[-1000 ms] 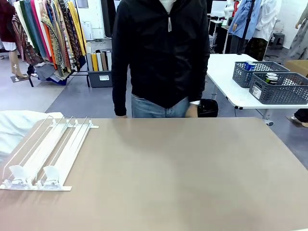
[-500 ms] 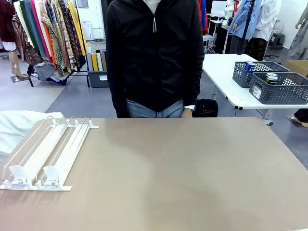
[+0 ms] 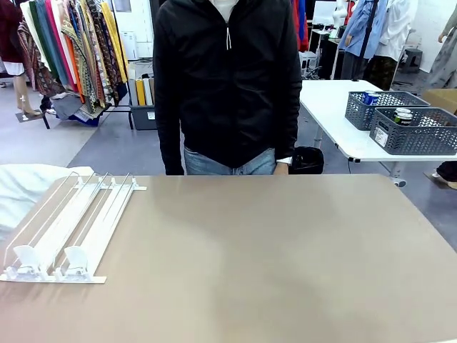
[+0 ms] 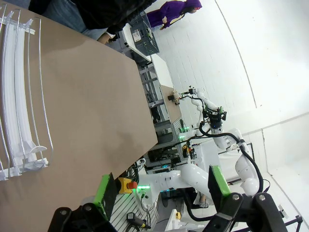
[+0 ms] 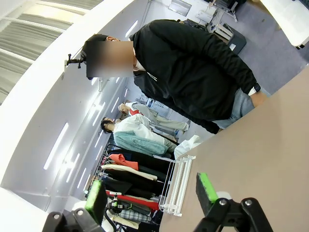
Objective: Retrieve and store the cans from the dispenser.
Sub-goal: Pick up one can from the Automatic Can Dispenser and place it in the middle of the table.
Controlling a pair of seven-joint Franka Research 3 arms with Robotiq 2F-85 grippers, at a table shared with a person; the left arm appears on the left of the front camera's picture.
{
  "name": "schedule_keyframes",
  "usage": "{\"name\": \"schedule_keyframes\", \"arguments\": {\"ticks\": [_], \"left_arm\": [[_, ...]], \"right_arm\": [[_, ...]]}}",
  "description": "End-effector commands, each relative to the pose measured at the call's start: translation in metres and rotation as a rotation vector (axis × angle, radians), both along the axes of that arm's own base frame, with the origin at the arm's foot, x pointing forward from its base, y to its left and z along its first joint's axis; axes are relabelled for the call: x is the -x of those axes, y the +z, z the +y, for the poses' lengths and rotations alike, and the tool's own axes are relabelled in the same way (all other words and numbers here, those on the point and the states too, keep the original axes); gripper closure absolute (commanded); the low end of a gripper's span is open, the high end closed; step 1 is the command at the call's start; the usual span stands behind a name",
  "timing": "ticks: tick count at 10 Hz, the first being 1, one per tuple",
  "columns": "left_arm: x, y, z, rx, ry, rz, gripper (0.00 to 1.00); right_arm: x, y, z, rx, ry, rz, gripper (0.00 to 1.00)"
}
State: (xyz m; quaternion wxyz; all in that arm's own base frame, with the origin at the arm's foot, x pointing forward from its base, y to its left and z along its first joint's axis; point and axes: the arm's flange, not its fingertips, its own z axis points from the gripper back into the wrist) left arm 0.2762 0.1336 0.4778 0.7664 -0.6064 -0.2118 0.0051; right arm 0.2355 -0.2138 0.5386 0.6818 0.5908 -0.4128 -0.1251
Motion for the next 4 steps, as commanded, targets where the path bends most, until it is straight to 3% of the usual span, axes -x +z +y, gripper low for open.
{"name": "schedule_keyframes", "arguments": {"ticks": [1,4], "left_arm": [[0.0011,0.002,-0.0028,0.017,0.002,-0.011,0.0],[0.0011,0.002,-0.0028,0.017,0.002,-0.011,0.0]], "right_arm": [[-0.0025,0.004,0.0004,-0.02,-0.008,-0.028,0.0],[-0.0025,0.004,0.0004,-0.02,-0.008,-0.028,0.0]]}}
